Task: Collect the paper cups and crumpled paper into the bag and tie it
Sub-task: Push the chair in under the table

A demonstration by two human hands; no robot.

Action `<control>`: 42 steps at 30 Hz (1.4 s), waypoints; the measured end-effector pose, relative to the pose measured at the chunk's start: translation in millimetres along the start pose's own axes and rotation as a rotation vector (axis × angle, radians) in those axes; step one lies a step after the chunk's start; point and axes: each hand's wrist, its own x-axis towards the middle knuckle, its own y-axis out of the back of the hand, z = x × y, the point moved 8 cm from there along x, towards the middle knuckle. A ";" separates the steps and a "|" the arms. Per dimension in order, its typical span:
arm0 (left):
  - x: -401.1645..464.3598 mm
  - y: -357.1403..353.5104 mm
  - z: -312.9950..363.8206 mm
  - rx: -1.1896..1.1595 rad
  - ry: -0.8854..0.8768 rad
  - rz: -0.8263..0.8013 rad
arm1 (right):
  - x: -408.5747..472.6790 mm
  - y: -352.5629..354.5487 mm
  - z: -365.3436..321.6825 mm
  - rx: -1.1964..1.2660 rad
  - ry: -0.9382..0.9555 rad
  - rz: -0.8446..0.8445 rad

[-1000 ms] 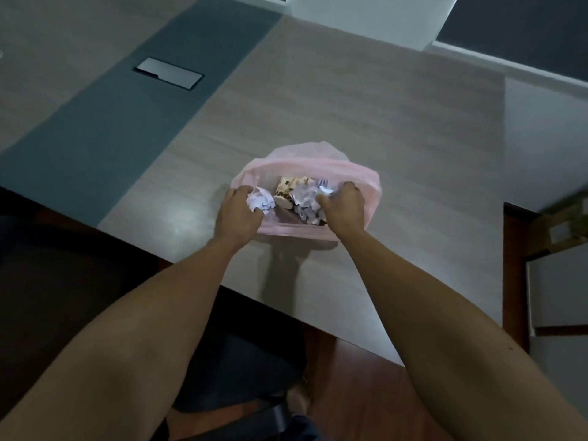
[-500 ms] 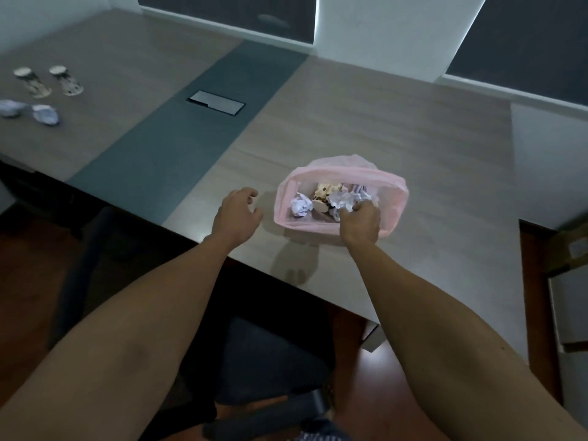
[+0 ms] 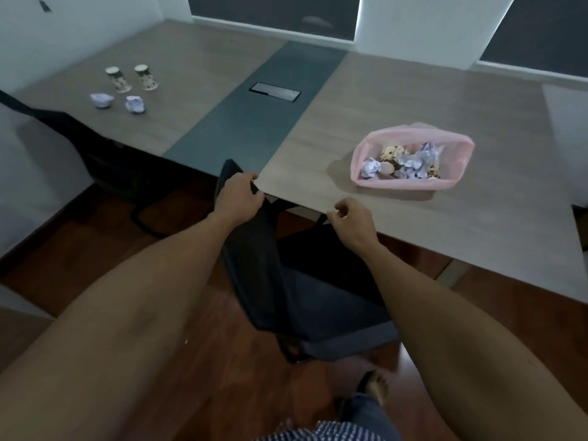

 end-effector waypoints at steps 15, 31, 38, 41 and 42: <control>-30.6 -3.2 -88.7 -0.010 0.102 -0.043 | -130.1 -135.6 -74.4 -0.088 0.102 -0.659; -25.9 -17.8 -76.5 -0.095 0.206 -0.057 | -137.2 -139.2 -81.0 -0.264 0.171 -0.858; -46.1 -45.2 -38.7 -0.220 0.242 -0.112 | -134.4 -70.1 -44.3 -0.322 0.126 -0.862; -56.5 -64.9 -16.7 -0.333 0.289 -0.158 | -130.8 -33.8 -19.7 -0.344 0.097 -0.820; -60.2 -71.3 -9.8 -0.367 0.304 -0.171 | -129.4 -21.1 -12.9 -0.358 0.094 -0.803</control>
